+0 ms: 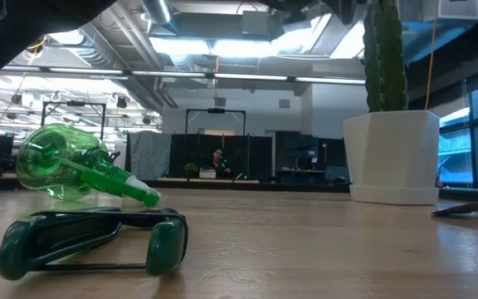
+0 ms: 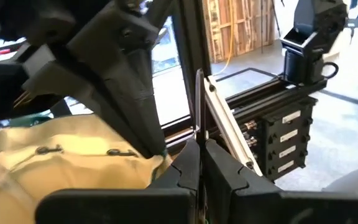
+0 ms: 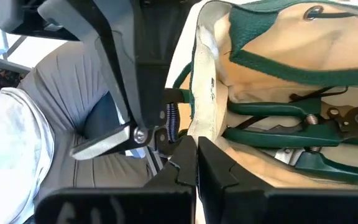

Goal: Pick & Place Garden tools in Gardening bag
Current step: Put the top grafting pruner into the side pocket of the white bag

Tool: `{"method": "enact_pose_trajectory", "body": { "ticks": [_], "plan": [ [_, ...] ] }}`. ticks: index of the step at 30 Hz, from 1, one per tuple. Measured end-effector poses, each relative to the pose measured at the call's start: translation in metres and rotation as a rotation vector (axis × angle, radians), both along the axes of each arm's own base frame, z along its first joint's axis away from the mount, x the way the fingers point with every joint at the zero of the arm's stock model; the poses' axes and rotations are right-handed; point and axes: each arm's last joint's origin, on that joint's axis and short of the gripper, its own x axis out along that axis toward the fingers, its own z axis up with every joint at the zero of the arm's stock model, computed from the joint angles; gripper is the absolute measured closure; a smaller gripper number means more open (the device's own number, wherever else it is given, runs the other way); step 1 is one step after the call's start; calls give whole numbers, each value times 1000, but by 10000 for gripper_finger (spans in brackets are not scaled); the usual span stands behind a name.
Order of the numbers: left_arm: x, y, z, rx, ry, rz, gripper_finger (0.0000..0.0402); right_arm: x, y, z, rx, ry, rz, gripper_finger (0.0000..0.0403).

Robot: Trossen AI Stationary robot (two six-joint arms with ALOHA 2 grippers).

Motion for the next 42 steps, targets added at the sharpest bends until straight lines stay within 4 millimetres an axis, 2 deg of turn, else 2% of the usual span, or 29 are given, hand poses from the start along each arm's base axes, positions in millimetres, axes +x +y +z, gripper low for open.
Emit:
{"method": "enact_pose_trajectory", "body": {
  "ticks": [9,16,23,27,29,31,34,37,42],
  "plan": [
    [7,10,-23,-70,30,-6,399,-6,1,-1,-3,-6,-22,403],
    [7,9,-25,-45,28,-1,399,-6,1,-1,-2,0,-18,403],
    [9,16,-26,-58,56,17,391,-7,-1,-2,-23,12,-15,403],
    [6,13,-22,-2,77,16,360,-7,0,-1,-3,16,-11,403],
    [4,11,-28,34,101,9,338,-7,1,0,8,20,1,402],
    [3,11,-23,51,108,13,314,-6,4,1,31,7,9,396],
    [2,12,-11,45,87,24,275,-5,5,3,43,-11,20,380],
    [2,13,-11,43,88,35,242,-2,5,4,38,-42,13,358],
    [2,13,-11,39,95,50,214,-1,4,3,16,-49,29,329]
  ]
}}
